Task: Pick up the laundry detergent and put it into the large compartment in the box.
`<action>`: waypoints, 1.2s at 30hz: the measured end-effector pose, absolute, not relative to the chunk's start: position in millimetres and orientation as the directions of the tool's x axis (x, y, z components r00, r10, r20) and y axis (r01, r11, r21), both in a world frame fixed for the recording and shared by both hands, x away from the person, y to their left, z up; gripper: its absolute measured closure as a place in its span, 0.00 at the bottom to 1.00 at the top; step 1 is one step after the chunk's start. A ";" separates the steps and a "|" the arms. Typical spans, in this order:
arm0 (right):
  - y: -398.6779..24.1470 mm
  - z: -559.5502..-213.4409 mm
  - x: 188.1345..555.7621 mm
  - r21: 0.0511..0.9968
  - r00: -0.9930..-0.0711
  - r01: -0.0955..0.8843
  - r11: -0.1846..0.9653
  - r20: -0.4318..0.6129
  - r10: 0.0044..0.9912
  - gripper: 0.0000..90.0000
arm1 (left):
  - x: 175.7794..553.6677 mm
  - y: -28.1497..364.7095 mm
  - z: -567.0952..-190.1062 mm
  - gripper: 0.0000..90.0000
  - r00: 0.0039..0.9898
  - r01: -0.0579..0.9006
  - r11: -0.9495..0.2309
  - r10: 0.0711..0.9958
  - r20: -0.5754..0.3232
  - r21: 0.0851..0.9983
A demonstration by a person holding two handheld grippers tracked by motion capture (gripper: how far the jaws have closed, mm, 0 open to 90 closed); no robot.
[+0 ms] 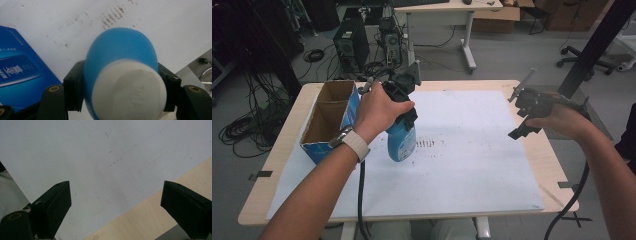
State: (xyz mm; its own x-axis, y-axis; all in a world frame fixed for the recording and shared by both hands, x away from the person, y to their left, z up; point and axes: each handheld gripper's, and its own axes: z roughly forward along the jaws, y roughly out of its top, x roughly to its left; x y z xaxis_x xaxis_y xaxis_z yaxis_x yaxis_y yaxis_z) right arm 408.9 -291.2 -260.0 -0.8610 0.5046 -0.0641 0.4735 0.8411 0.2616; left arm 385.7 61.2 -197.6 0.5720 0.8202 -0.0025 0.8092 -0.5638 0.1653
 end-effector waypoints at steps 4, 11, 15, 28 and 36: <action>-290.6 -259.6 409.0 0.261 -0.861 0.474 0.841 -0.064 0.505 0.10 | 385.2 66.3 -185.2 0.41 0.557 0.818 -0.548 0.831 -0.001 0.176; -289.3 -259.1 409.6 0.259 -0.862 0.472 0.843 -0.064 0.502 0.11 | 384.2 73.9 -168.8 0.41 0.539 0.828 -0.530 0.842 -0.002 0.186; -288.6 -258.5 410.0 0.260 -0.863 0.471 0.843 -0.064 0.501 0.11 | 383.2 79.4 -157.2 0.41 0.521 0.838 -0.511 0.854 -0.001 0.190; -283.4 -257.0 412.0 0.261 -0.867 0.462 0.848 -0.066 0.493 0.11 | 385.1 109.0 -113.8 0.41 0.432 0.886 -0.425 0.902 0.004 0.188; -280.1 -257.8 414.2 0.258 -0.870 0.459 0.850 -0.063 0.489 0.11 | 387.2 133.4 -88.2 0.41 0.366 0.912 -0.361 0.930 0.011 0.195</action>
State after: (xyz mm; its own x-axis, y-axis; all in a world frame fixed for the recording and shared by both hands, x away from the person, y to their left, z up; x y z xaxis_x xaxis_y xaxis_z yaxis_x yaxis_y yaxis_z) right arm 414.2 -280.1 -257.8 -0.8701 0.4887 -0.0634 0.4587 0.8502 0.2584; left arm 387.2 133.4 -88.2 0.3664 0.9304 0.0106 0.9119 -0.3613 0.1948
